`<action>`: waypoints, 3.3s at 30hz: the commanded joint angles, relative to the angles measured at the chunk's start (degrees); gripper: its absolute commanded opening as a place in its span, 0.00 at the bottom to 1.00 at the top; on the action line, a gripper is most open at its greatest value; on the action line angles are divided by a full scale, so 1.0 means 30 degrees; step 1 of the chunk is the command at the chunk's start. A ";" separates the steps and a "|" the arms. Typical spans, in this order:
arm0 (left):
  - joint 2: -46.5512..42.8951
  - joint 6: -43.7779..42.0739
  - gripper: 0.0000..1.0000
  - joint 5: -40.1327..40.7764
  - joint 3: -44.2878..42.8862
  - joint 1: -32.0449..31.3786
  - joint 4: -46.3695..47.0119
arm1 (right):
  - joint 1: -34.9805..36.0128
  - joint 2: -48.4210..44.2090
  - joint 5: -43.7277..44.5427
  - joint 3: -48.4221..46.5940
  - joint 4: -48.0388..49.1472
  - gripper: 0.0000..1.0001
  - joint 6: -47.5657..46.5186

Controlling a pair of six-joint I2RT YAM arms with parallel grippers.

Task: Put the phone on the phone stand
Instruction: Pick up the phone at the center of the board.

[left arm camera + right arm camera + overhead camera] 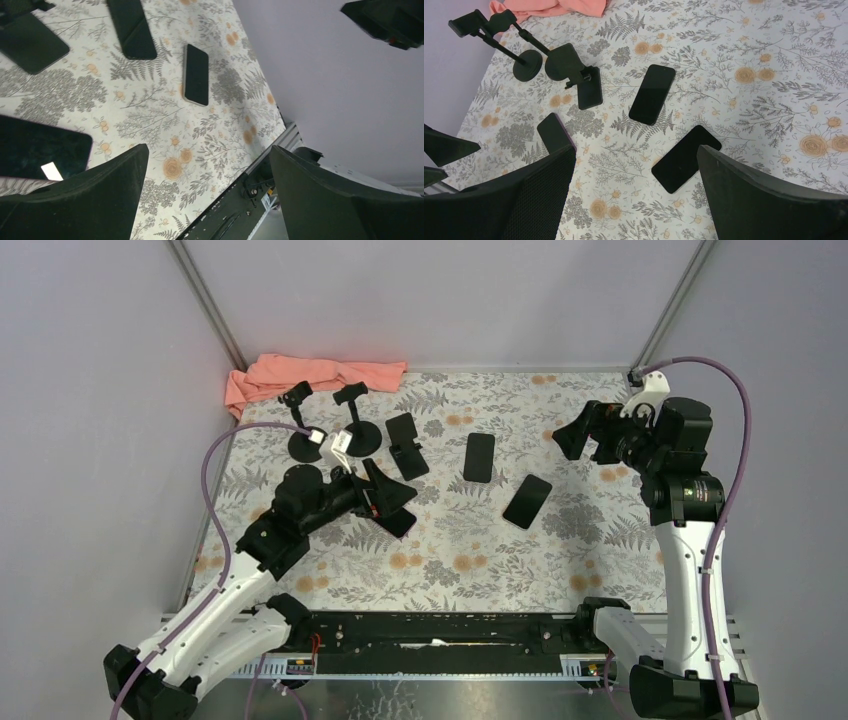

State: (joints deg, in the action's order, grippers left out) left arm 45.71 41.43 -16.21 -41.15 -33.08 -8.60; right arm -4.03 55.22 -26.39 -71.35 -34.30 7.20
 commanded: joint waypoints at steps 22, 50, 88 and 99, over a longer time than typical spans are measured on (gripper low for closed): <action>0.1748 0.5336 0.99 1.1399 0.0083 -0.0165 -0.4830 | -0.0084 0.0174 -0.5394 0.7024 0.2510 1.00 -0.7970; 1.5655 1.0573 0.99 1.1863 -0.7196 -0.0316 -1.2367 | -0.0091 -0.0536 -0.3625 0.9429 0.4603 1.00 -0.7586; 2.0411 1.1093 0.99 1.1431 -0.7984 -0.0780 -1.1592 | -0.0091 -0.0389 -0.3742 0.9369 0.4572 1.00 -0.7557; 2.1111 1.1034 0.95 1.1030 -0.7933 -0.0765 -1.0908 | -0.0077 -0.0390 -0.3778 0.9399 0.4550 1.00 -0.7584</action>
State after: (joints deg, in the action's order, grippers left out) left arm 104.81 73.36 18.24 -65.91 -35.11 -44.16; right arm -4.14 54.50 -38.00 -42.78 -21.93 -14.79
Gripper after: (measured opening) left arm 0.966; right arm 0.994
